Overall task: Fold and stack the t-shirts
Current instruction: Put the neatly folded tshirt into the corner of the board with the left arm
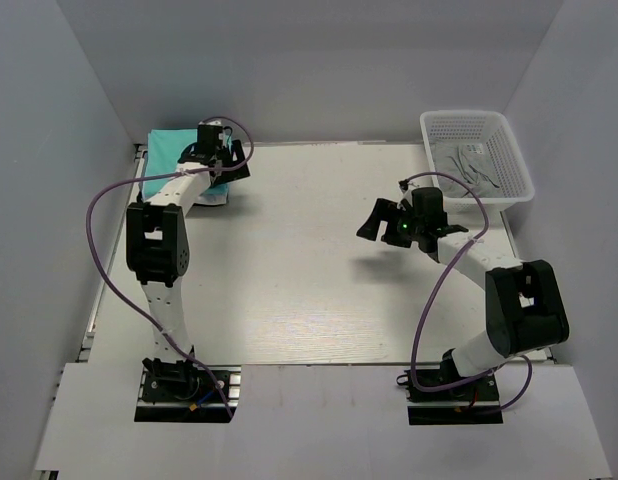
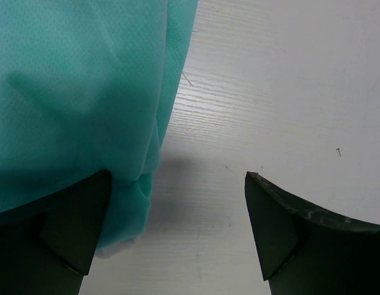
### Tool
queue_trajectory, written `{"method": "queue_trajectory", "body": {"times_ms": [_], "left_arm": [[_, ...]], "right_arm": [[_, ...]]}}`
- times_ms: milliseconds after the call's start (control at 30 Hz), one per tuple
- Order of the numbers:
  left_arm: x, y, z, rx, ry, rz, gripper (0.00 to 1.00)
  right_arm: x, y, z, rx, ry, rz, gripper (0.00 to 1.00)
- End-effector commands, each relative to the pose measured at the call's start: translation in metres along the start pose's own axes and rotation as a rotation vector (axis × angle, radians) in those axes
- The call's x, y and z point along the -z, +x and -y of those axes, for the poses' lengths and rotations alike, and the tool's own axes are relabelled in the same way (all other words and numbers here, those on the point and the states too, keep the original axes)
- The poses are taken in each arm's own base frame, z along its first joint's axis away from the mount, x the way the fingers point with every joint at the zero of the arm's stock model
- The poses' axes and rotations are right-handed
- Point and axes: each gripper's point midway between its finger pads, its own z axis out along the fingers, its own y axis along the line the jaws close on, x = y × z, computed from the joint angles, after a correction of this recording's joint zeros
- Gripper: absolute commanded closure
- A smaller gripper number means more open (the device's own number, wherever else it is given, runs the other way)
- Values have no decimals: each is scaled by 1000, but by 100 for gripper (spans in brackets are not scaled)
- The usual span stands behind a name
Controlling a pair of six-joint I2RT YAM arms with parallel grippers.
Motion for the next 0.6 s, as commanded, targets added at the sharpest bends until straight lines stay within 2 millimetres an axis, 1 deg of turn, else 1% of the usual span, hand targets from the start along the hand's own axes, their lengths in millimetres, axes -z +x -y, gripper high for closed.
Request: {"method": "queue_trajectory", "body": {"times_ms": [0,67,100,133,167,200,233,267,300,333,367,400,433,467,500,533,567], "left_arm": [[8,-10,11,5,53,27,0],[15,-28,14,-2,54,70,0],[28,-38,13,-10,45,84,0],[39,-57,18,-17,56,124,0],[48,-68,21,-15,62,145,0],[71,-88,25,-29,75,190,0],[84,-99,27,-40,80,215,0],[100,-102,37,-51,87,219,0],[112,-106,34,-70,73,230,0],[123,-104,38,-87,73,234,0],[156,-113,42,-64,105,280,0],[154,-87,36,-50,103,231,0],[166,-83,41,-41,132,260,0],[179,-72,52,-28,185,262,0],[197,-46,51,-29,223,252,0],[207,-35,61,-26,277,257,0],[215,-22,64,-2,307,250,0]], "right_arm": [[2,-20,-10,27,-29,38,10],[4,-21,-14,38,-42,41,10],[5,-23,-15,43,-47,48,10],[7,-26,-19,52,-58,54,10],[9,-26,-21,56,-63,56,10],[12,-30,-23,63,-73,72,10],[14,-29,-28,74,-85,76,10],[18,-31,-29,78,-90,88,10],[20,-32,-29,80,-87,96,10],[22,-33,-30,78,-86,104,10],[29,-33,-28,79,-62,128,10],[32,-33,-27,75,-53,135,10],[34,-29,-23,72,-40,135,10],[41,-31,-23,70,-29,163,10],[44,-31,-23,70,-25,167,10],[50,-29,-24,78,-23,181,10],[52,-30,-22,62,-3,194,10]]}}
